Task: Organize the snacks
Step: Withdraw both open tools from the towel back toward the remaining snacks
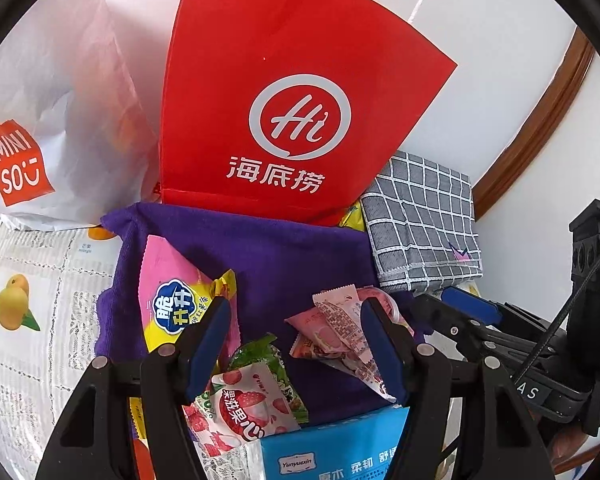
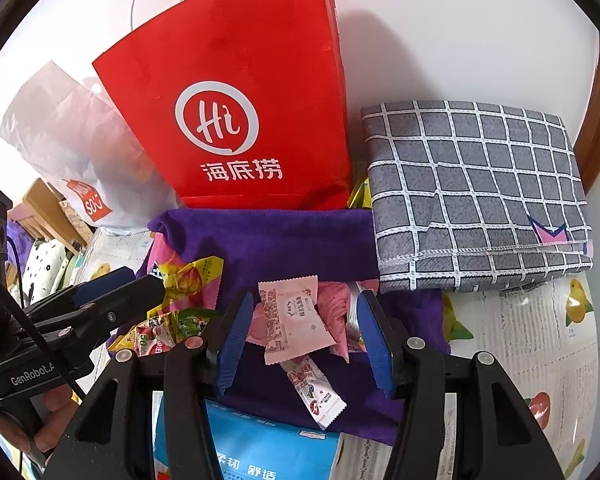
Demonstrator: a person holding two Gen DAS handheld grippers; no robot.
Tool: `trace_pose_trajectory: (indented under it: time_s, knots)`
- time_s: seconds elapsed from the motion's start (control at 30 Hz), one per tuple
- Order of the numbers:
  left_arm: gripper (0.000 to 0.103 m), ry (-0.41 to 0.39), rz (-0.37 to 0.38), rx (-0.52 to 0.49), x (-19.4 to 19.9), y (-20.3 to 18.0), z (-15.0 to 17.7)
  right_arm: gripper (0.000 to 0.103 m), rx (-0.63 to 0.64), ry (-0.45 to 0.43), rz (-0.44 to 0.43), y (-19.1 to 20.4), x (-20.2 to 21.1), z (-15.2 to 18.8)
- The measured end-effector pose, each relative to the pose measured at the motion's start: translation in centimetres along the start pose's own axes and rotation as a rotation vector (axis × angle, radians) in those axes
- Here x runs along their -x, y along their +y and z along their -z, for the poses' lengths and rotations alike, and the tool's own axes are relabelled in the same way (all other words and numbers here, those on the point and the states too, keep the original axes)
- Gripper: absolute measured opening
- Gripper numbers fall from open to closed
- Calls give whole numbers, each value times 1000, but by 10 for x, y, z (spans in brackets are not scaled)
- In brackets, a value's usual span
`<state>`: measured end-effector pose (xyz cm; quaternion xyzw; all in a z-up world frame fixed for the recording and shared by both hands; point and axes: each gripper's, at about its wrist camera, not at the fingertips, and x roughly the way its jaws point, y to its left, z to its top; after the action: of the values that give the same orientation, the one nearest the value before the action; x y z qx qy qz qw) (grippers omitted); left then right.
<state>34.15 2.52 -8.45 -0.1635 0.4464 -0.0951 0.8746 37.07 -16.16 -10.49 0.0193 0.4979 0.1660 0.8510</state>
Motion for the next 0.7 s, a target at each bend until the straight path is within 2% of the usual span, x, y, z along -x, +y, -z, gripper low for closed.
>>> trace_pose_trajectory:
  time_s: [0.47, 0.7]
  knots:
    - [65, -51, -2, -12, 14, -4, 0, 54, 2, -29, 4, 3, 9, 0]
    - [65, -83, -52, -51, 28, -11, -1, 54, 62, -90, 9, 24, 31, 5]
